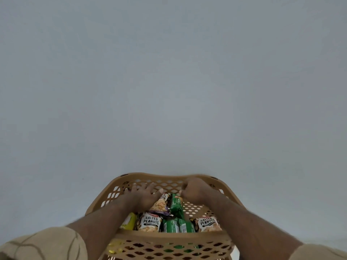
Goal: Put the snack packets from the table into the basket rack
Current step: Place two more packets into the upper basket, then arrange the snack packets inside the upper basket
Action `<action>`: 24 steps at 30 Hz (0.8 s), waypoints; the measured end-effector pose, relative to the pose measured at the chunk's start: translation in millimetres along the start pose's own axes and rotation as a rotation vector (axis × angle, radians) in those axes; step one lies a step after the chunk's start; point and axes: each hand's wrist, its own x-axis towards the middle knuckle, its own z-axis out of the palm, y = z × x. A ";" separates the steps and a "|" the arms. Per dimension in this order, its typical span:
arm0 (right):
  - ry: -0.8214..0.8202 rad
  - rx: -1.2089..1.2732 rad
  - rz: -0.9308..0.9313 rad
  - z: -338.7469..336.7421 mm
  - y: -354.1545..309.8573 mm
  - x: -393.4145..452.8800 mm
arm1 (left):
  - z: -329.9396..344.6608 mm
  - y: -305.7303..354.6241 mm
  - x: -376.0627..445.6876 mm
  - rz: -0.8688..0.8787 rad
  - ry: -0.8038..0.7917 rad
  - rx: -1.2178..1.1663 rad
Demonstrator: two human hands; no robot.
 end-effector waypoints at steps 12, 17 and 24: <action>0.386 0.294 -0.257 -30.5 -3.7 -117.7 | -45.7 22.1 -125.5 0.194 0.187 -0.469; 0.499 0.351 -0.277 -22.8 15.3 -174.6 | -33.2 64.1 -167.2 0.287 0.338 -0.574; 0.548 0.455 -0.143 -2.2 76.1 -250.8 | 39.9 117.1 -218.3 0.536 0.633 -0.551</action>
